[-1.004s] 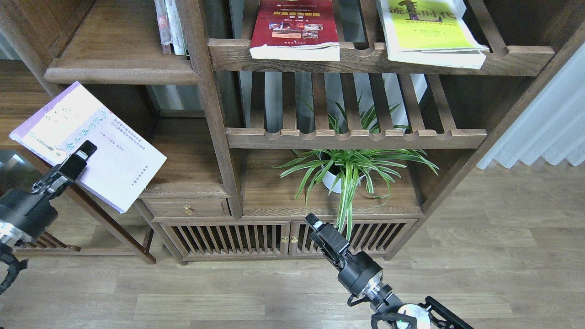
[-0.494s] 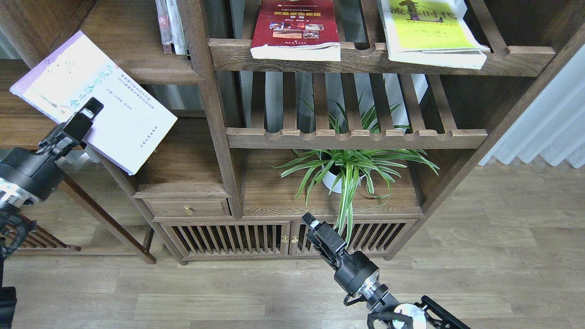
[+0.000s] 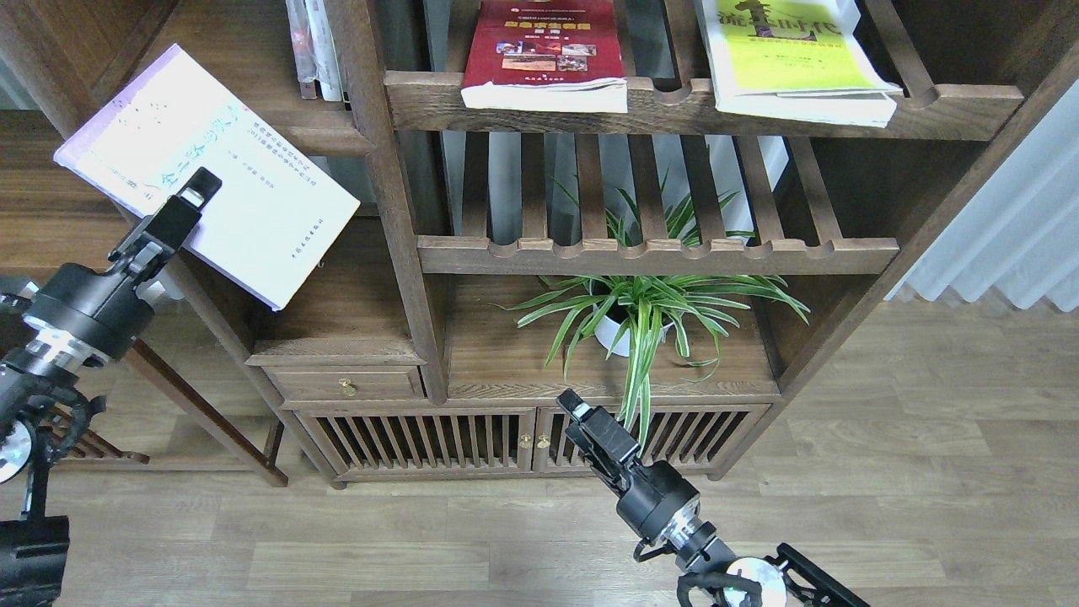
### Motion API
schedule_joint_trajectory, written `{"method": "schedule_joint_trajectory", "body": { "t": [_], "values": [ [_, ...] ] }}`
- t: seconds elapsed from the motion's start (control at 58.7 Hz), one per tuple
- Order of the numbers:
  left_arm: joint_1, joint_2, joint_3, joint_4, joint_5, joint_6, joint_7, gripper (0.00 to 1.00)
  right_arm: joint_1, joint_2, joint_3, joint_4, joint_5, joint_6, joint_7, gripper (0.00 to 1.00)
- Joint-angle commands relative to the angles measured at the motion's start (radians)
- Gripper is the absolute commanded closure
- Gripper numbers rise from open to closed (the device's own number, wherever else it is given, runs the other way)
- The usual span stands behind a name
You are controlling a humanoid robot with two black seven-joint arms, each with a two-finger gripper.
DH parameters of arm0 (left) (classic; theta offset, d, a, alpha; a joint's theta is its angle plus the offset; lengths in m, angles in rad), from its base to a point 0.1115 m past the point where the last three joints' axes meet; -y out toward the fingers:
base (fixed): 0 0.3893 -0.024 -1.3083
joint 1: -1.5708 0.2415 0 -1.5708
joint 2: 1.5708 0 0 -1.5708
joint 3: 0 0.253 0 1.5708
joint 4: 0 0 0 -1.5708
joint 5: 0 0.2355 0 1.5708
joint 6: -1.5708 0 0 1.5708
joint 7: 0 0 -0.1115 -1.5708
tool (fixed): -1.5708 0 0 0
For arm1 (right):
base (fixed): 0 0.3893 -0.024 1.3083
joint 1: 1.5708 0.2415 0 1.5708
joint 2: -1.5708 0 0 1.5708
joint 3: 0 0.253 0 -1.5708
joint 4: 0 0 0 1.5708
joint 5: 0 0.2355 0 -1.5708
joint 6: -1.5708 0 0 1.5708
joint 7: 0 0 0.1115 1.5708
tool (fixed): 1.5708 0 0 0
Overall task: Organize books on shelf
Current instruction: 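Raise the white book onto the top shelf with the left gripper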
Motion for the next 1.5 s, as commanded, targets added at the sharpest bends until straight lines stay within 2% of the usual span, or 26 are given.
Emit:
{"method": "schedule_joint_trajectory", "body": {
  "t": [0.0,0.238,0.562,1.09,1.481],
  "values": [
    [-0.045,0.004,0.05,0.002,-0.005,0.0,0.0,0.95,0.001,0.0,0.0,0.0,0.0,0.0,0.0,0.02],
    [-0.059,0.035,0.086,0.0,-0.005,0.0,0.0,0.95,0.001,0.0,0.002,-0.023,0.008,0.0,0.0,0.02],
    [-0.206,0.159,0.156,0.0,-0.004,0.0,0.0,0.95,0.024,-0.003,0.002,-0.031,0.029,0.0,0.0,0.02],
    [-0.151,0.285,0.144,0.0,-0.004,0.0,0.0,0.95,0.031,-0.012,0.003,-0.031,0.047,0.0,0.0,0.02],
    [-0.156,0.392,0.127,0.002,0.003,0.0,0.0,0.95,0.037,-0.006,0.002,-0.031,0.054,0.0,0.0,0.02]
  ]
}}
